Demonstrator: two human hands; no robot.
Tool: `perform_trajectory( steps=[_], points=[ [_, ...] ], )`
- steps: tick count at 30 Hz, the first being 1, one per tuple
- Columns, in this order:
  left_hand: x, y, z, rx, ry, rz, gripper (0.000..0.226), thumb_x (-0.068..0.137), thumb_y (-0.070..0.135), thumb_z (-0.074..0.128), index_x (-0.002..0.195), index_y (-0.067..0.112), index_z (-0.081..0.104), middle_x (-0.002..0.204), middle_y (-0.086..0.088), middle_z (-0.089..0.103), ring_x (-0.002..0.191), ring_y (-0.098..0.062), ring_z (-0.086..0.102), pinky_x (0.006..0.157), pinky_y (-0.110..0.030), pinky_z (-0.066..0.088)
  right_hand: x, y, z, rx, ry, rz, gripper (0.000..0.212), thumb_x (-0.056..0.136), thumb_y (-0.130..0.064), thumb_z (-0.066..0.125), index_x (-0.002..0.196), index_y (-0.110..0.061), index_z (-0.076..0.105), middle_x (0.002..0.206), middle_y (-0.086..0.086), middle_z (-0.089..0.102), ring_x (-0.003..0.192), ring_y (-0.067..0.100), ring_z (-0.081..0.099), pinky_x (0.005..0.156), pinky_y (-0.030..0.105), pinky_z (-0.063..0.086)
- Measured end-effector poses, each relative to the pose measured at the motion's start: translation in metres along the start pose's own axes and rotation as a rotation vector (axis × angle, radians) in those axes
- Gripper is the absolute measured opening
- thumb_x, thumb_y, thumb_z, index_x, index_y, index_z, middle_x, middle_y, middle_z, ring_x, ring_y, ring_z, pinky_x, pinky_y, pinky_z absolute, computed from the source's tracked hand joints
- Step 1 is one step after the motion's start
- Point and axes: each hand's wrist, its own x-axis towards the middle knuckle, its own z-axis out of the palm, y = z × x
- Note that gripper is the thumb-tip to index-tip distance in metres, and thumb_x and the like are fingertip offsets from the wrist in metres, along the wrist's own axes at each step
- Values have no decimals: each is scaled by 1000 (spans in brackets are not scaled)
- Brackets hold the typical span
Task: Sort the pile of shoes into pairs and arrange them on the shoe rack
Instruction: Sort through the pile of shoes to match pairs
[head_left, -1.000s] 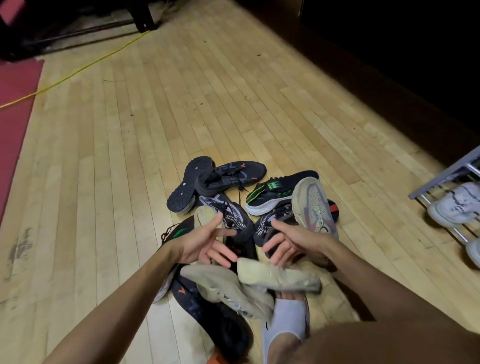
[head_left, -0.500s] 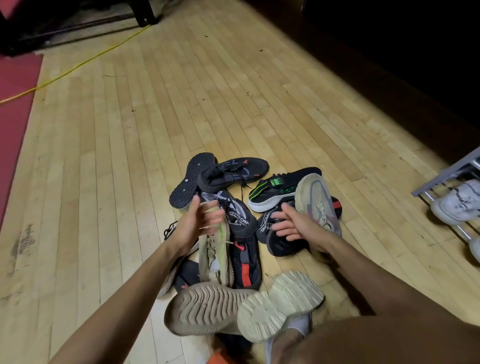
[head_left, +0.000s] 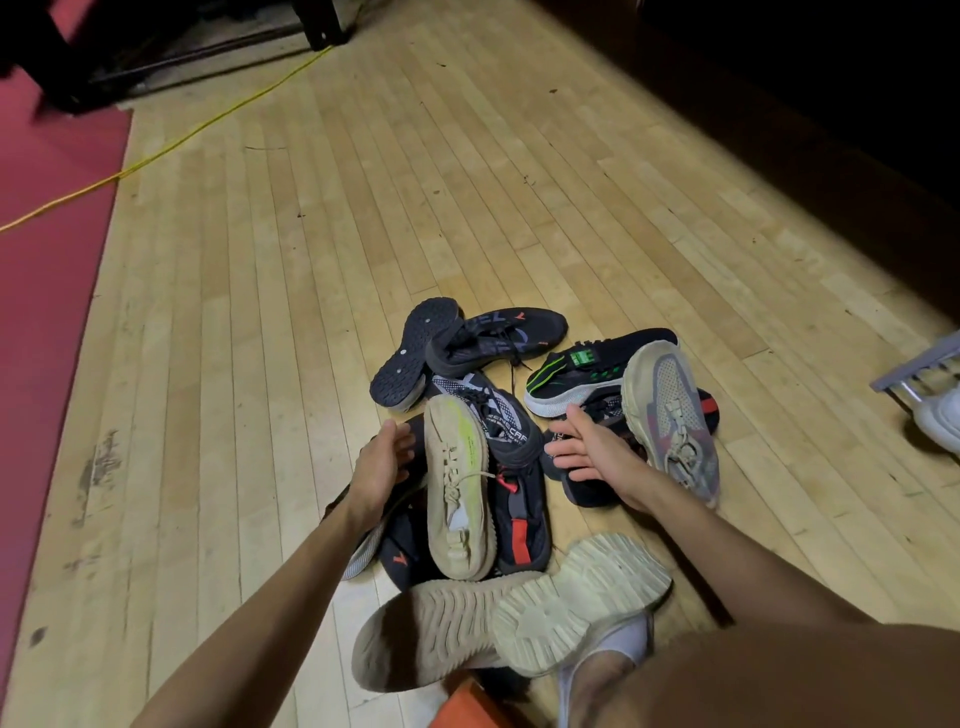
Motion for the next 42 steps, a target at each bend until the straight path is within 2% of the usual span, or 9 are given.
perform_trajectory(
  steps=[10,14,19,23,26,31,35,38,42],
  points=[
    [-8,-15,-7,12,-42,46,49,105,45,24,130,19,57,119,1,67,112,-17,60,98,-38,44,8,6,3,10,69,-11,58,105,-51,23,143,-15,48,126,12,64,121,29,60,102,45,47],
    [-13,-5,16,-24,-33,167,40,103,40,34,113,24,69,107,3,73,100,-15,65,82,-28,49,11,10,-3,-52,54,6,58,104,-52,26,139,-13,52,128,12,65,125,40,53,95,44,52],
    [-12,16,55,-95,-174,193,33,102,30,41,107,15,71,101,-5,75,85,-17,63,73,-33,47,13,18,-19,-126,96,16,57,100,-61,28,135,-24,55,120,-1,64,107,18,61,85,33,50],
    [-10,22,84,4,-297,109,33,104,33,39,116,18,65,106,-5,73,88,-13,62,74,-27,47,14,20,-36,-174,169,18,53,87,-72,27,113,-40,60,131,-2,59,121,20,53,108,46,41],
    [-7,15,103,149,-437,66,33,103,34,41,125,18,61,109,-5,70,89,-12,62,72,-26,51,12,23,-47,-248,212,17,59,91,-66,25,116,-26,60,129,2,57,120,21,48,103,39,34],
    [3,3,121,507,-537,114,28,98,40,52,113,23,67,104,13,65,104,-8,58,93,-25,44,20,34,-58,-350,227,-37,59,104,-49,25,147,-11,38,155,8,39,143,25,33,113,41,24],
    [1,-2,114,541,-521,181,44,99,41,49,140,25,51,136,12,55,126,-1,46,107,-18,28,24,35,-69,-379,336,-99,59,105,-49,23,157,-21,26,165,-1,18,153,15,12,121,36,9],
    [0,-3,107,618,-487,312,47,101,39,46,147,29,41,142,10,53,134,-2,43,119,-28,18,22,35,-94,-257,339,-116,53,104,-49,21,133,-20,54,137,2,54,132,25,44,108,40,31],
    [5,17,104,747,-409,507,52,103,34,42,153,26,28,144,9,51,136,-4,40,120,-38,13,12,38,-107,-231,304,-35,64,99,-60,22,138,-16,47,142,2,54,120,14,50,102,34,31]
  ],
)
